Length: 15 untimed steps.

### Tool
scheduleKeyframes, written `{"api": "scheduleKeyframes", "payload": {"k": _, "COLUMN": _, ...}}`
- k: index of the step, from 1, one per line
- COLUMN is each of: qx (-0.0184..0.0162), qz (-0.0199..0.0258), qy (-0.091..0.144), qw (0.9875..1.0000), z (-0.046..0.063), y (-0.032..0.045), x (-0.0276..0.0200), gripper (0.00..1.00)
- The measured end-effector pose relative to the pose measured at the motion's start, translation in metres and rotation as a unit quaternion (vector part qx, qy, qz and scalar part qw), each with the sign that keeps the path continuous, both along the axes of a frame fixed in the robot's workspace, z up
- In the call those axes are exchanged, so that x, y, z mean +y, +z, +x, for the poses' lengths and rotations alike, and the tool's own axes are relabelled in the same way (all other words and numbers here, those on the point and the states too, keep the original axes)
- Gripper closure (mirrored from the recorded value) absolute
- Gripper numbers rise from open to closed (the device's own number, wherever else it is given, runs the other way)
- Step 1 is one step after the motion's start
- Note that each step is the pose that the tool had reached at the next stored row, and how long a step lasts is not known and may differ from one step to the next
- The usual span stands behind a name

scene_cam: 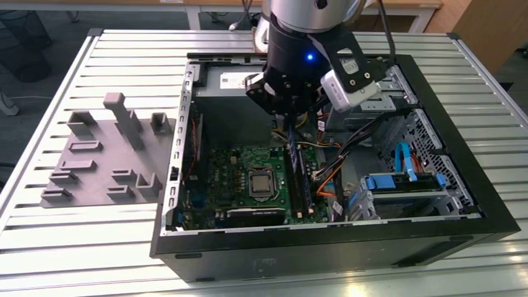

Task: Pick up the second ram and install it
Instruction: 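Insert the second ram into the second slot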

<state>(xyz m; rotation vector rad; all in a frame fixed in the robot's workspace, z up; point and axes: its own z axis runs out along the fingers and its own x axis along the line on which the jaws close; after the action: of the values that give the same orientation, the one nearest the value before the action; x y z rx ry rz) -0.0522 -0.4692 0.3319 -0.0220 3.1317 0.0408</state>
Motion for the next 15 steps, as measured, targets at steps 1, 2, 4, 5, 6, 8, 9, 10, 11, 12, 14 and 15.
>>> {"api": "scheduleKeyframes", "payload": {"k": 1, "qx": 0.0000, "qz": 0.0000, "qy": 0.000, "qw": 1.0000, "z": 0.000, "y": -0.0016, "x": -0.0002, "gripper": 0.86}}
{"api": "scheduleKeyframes", "payload": {"k": 2, "qx": 0.0000, "qz": 0.0000, "qy": 0.000, "qw": 1.0000, "z": 0.000, "y": -0.0029, "x": -0.0004, "gripper": 0.86}}
{"api": "scheduleKeyframes", "payload": {"k": 4, "qx": 0.0000, "qz": 0.0001, "qy": -0.001, "qw": 1.0000, "z": 0.000, "y": -0.0051, "x": -0.0011, "gripper": 0.86}}
{"api": "scheduleKeyframes", "payload": {"k": 5, "qx": 0.0000, "qz": 0.0000, "qy": -0.001, "qw": 1.0000, "z": 0.000, "y": -0.0060, "x": -0.0014, "gripper": 0.86}}
{"api": "scheduleKeyframes", "payload": {"k": 6, "qx": 0.0000, "qz": 0.0000, "qy": -0.001, "qw": 1.0000, "z": 0.000, "y": -0.0070, "x": -0.0016, "gripper": 0.86}}
{"api": "scheduleKeyframes", "payload": {"k": 8, "qx": 0.0000, "qz": 0.0000, "qy": -0.001, "qw": 1.0000, "z": 0.000, "y": -0.0093, "x": -0.0018, "gripper": 0.86}}
{"api": "scheduleKeyframes", "payload": {"k": 9, "qx": 0.0000, "qz": 0.0000, "qy": -0.001, "qw": 1.0000, "z": 0.000, "y": -0.0108, "x": -0.0019, "gripper": 0.86}}
{"api": "scheduleKeyframes", "payload": {"k": 10, "qx": 0.0000, "qz": 0.0001, "qy": -0.001, "qw": 1.0000, "z": 0.000, "y": -0.0125, "x": -0.0019, "gripper": 0.86}}
{"api": "scheduleKeyframes", "payload": {"k": 11, "qx": 0.0000, "qz": 0.0001, "qy": -0.002, "qw": 1.0000, "z": 0.000, "y": -0.0141, "x": -0.0019, "gripper": 0.86}}
{"api": "scheduleKeyframes", "payload": {"k": 12, "qx": 0.0000, "qz": 0.0000, "qy": -0.002, "qw": 1.0000, "z": 0.001, "y": -0.0156, "x": -0.0019, "gripper": 0.86}}
{"api": "scheduleKeyframes", "payload": {"k": 14, "qx": 0.0000, "qz": 0.0000, "qy": -0.002, "qw": 1.0000, "z": 0.001, "y": -0.0171, "x": -0.0019, "gripper": 0.86}}
{"api": "scheduleKeyframes", "payload": {"k": 15, "qx": 0.0000, "qz": -0.0001, "qy": -0.002, "qw": 1.0000, "z": 0.001, "y": -0.0171, "x": -0.0019, "gripper": 0.86}}
